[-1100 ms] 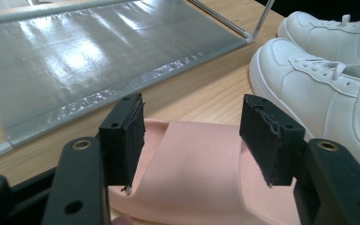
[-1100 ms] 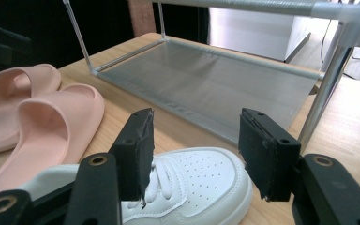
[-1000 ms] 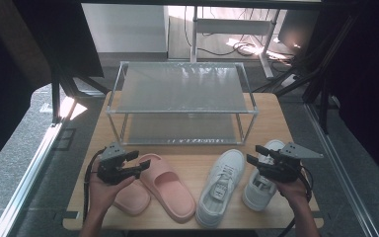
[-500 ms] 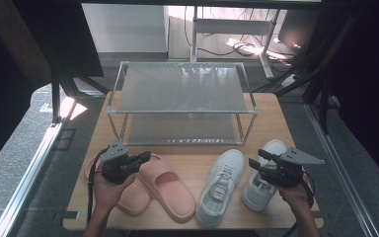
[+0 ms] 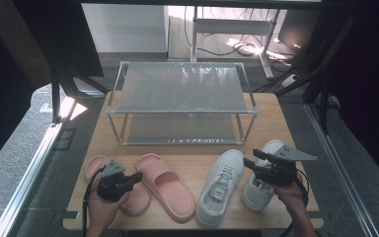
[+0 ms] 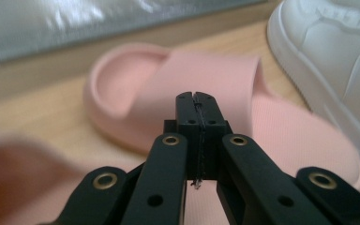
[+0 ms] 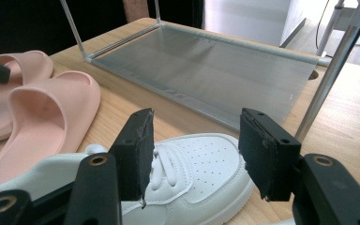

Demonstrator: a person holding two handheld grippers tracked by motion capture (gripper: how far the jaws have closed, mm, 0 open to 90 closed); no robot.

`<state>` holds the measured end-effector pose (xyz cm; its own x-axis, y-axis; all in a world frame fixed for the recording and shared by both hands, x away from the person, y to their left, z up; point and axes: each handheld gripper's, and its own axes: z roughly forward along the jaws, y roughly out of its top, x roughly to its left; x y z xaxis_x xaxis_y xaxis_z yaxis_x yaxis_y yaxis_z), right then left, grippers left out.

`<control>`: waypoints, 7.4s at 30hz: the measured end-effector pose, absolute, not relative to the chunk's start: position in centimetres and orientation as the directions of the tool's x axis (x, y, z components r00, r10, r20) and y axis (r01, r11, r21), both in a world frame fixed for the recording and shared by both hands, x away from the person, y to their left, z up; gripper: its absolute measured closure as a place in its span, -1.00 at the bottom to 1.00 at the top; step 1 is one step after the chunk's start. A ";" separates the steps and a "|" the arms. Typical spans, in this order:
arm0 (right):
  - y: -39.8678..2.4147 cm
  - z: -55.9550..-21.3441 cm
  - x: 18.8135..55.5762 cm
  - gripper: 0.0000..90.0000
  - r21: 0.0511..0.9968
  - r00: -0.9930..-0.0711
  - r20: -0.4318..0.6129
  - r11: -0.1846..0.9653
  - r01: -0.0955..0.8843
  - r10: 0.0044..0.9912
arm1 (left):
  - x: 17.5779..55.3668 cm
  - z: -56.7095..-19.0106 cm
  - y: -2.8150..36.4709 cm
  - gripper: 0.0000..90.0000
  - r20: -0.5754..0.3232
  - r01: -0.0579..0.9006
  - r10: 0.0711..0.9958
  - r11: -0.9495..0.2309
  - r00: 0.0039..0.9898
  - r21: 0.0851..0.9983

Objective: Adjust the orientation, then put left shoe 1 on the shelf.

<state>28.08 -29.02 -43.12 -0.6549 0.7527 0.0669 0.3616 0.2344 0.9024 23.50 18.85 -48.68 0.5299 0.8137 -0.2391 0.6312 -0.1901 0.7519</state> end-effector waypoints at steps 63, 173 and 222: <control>-29.6 -43.7 28.2 0.02 0.900 -0.588 0.058 0.213 0.380 0.807 | 18.8 -47.8 28.0 1.00 -0.179 0.640 0.921 -0.093 0.347 0.763; -28.2 -43.1 27.3 -0.09 0.928 -0.645 -0.011 0.248 0.278 0.764 | 20.5 -45.9 28.8 0.13 -0.137 0.537 0.907 -0.110 0.399 0.836; -28.4 -43.6 27.7 -0.08 0.917 -0.629 -0.016 0.263 0.301 0.777 | 24.1 -50.7 23.9 0.86 -0.068 0.679 0.910 -0.254 0.409 0.689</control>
